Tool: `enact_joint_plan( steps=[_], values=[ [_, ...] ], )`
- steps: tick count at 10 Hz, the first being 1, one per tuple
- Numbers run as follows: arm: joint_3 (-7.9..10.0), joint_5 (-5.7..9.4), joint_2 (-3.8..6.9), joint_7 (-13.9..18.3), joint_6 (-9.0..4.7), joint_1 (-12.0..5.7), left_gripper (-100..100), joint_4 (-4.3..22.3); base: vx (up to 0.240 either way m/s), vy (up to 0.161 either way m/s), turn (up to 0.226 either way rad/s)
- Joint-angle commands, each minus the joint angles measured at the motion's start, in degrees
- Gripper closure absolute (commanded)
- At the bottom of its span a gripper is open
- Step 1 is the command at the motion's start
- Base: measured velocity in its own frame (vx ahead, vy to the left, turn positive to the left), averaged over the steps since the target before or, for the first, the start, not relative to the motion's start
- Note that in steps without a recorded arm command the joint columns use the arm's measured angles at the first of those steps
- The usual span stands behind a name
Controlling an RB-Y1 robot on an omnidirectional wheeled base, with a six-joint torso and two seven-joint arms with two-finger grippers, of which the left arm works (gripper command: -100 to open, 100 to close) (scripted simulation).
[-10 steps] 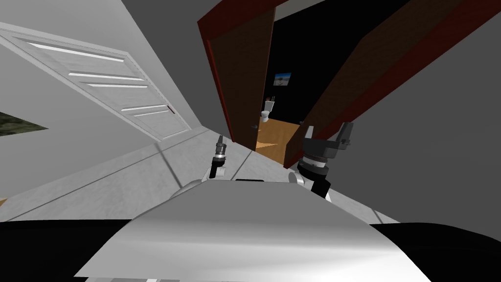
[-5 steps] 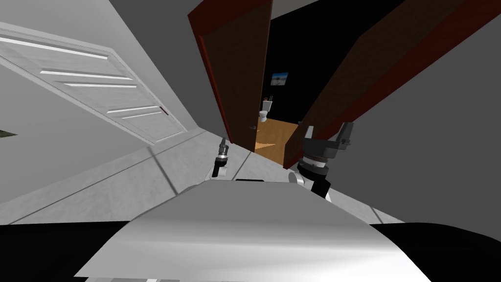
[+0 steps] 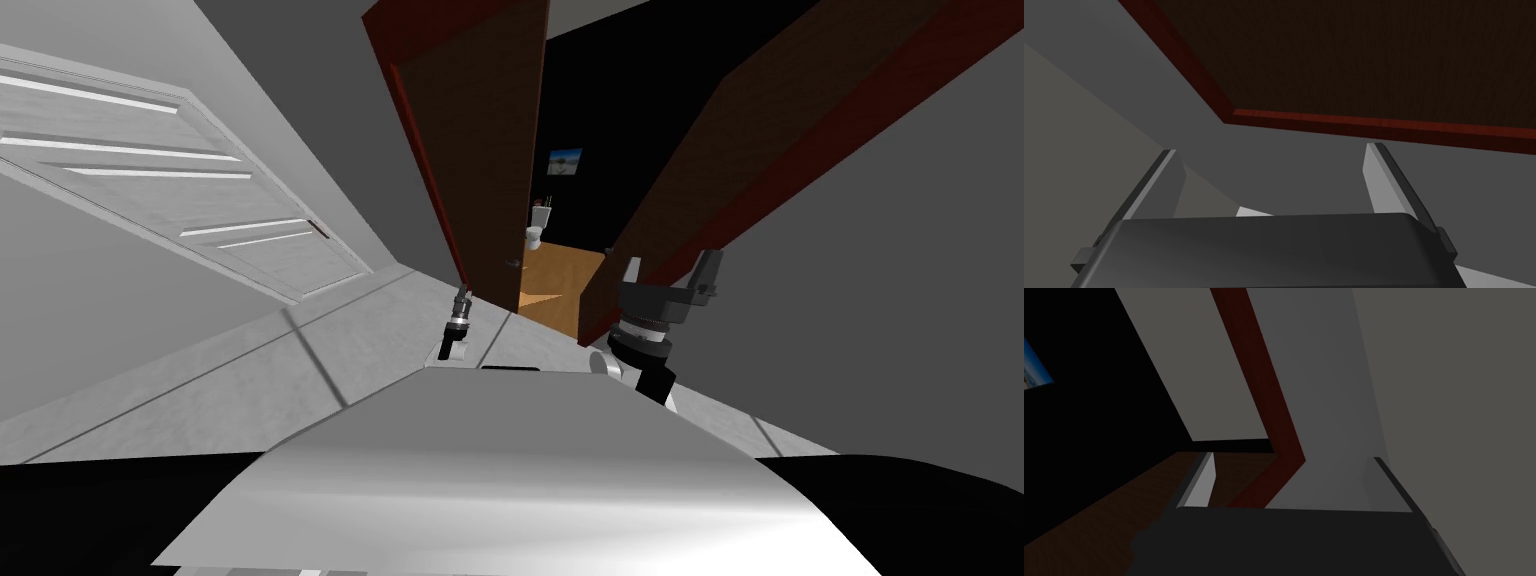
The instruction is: Push the door open
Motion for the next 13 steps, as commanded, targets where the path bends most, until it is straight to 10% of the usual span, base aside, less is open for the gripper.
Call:
enact_joint_plan(
  steps=[1, 13],
  values=[
    [-0.40, 0.30, 0.02, 0.17, -0.17, -0.90, -100, 2.19, 0.097, 0.011, -0.075],
    [-3.11, 2.52, -0.11, 1.55, -1.85, -7.60, -100, 18.89, 0.097, 0.021, -0.073]
  ],
)
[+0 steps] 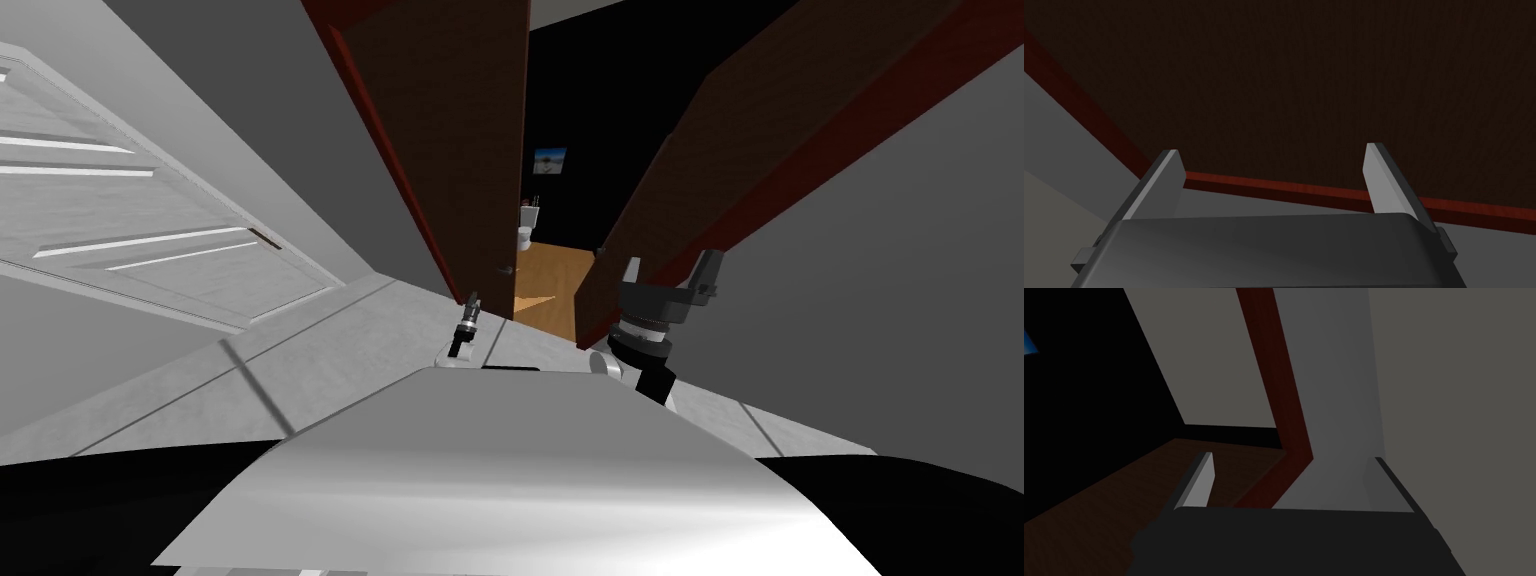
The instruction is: Push the door open
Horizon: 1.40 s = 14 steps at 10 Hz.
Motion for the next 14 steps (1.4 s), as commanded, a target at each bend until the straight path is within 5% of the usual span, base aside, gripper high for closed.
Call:
enact_joint_plan(
  steps=[1, 9, 14],
  values=[
    [-0.37, 0.28, -0.09, 0.16, -0.14, -0.81, -100, 2.04, 0.082, 0.029, -0.069],
    [-1.98, 1.60, -0.67, 0.97, -1.14, -4.79, -100, 11.98, 0.095, 0.028, -0.065],
    [-3.65, 2.96, -1.71, 1.82, -2.17, -8.91, -100, 22.24, 0.161, 0.064, -0.109]
  ],
)
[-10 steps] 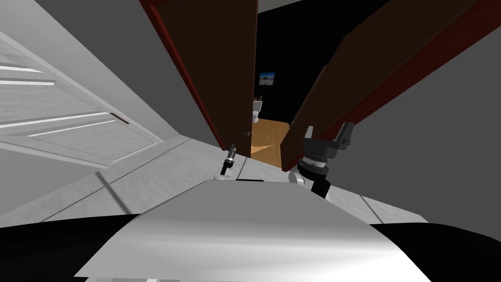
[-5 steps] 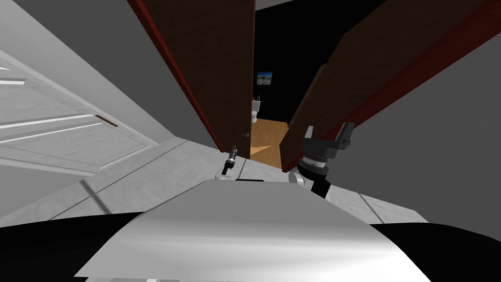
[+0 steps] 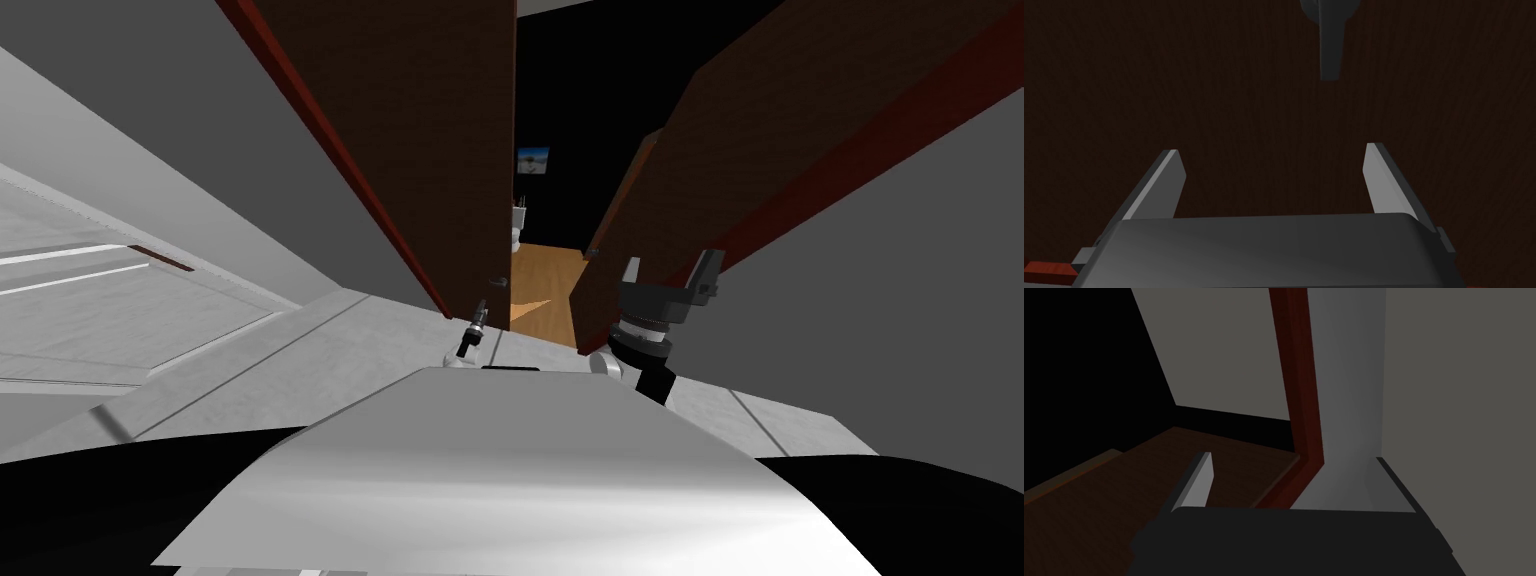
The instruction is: Push the door open
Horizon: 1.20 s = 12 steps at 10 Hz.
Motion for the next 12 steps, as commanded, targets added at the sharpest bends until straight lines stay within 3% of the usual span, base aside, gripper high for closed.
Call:
enact_joint_plan(
  steps=[1, 9, 12],
  values=[
    [-0.39, 0.20, -0.47, -0.01, -0.17, -0.41, -100, 1.62, 0.147, 0.056, -0.058],
    [-1.66, 1.24, -1.81, 0.64, -0.96, -3.55, -100, 9.47, 0.090, 0.039, -0.050],
    [-1.27, 1.25, -1.15, 0.46, -0.93, -3.44, -100, 9.16, 0.108, -0.002, -0.023]
  ],
)
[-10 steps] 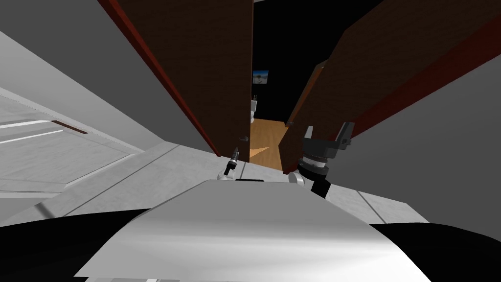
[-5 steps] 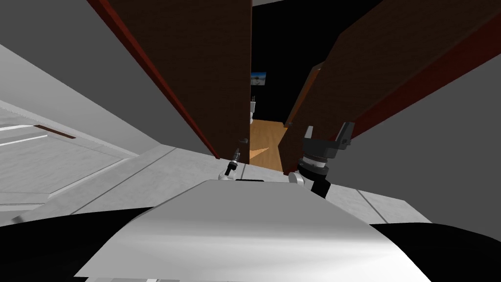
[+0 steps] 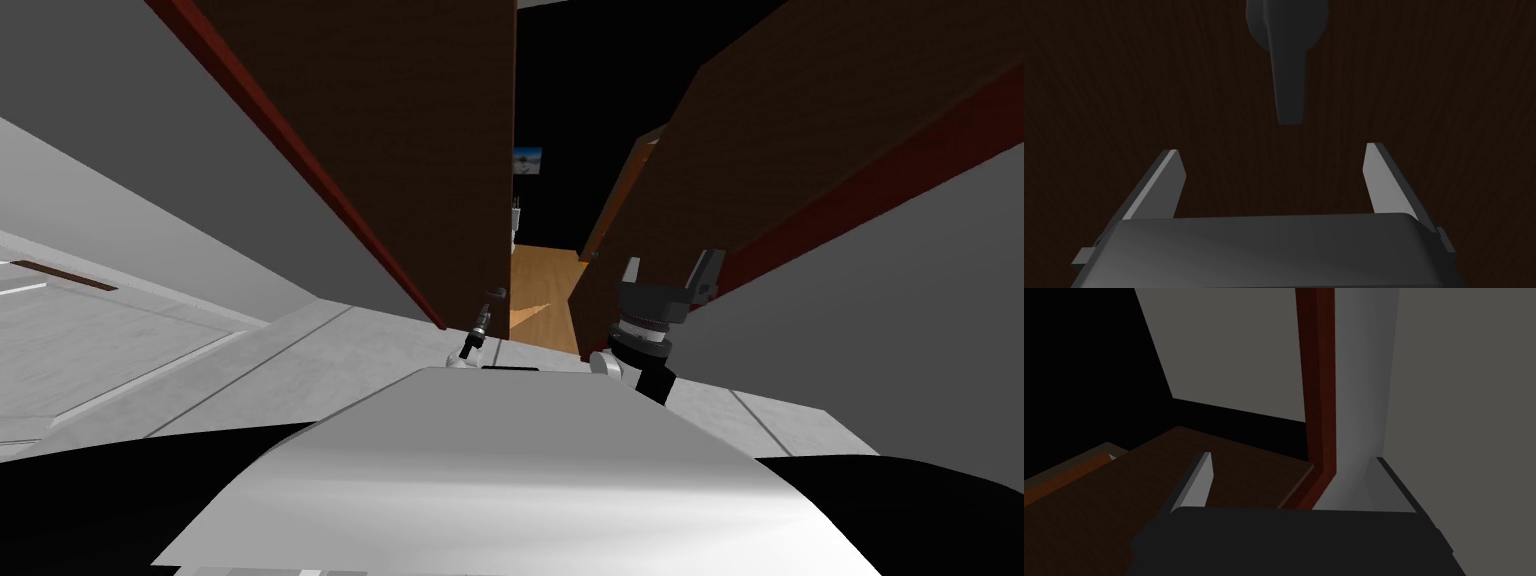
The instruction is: Push the door open
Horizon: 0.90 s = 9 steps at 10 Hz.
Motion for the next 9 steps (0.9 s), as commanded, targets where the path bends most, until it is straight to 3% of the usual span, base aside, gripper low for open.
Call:
enact_joint_plan(
  steps=[1, 8, 9],
  values=[
    [0.21, 0.05, 0.21, -0.02, -0.43, -0.22, -100, 0.66, 0.201, -0.042, -0.021],
    [0.88, 0.20, -0.28, -0.17, -0.68, -0.28, -100, 1.19, 0.174, -0.022, -0.022],
    [0.88, 0.20, -0.28, -0.17, -0.68, -0.28, 100, 1.19, -0.010, 0.000, 0.006]
  ],
)
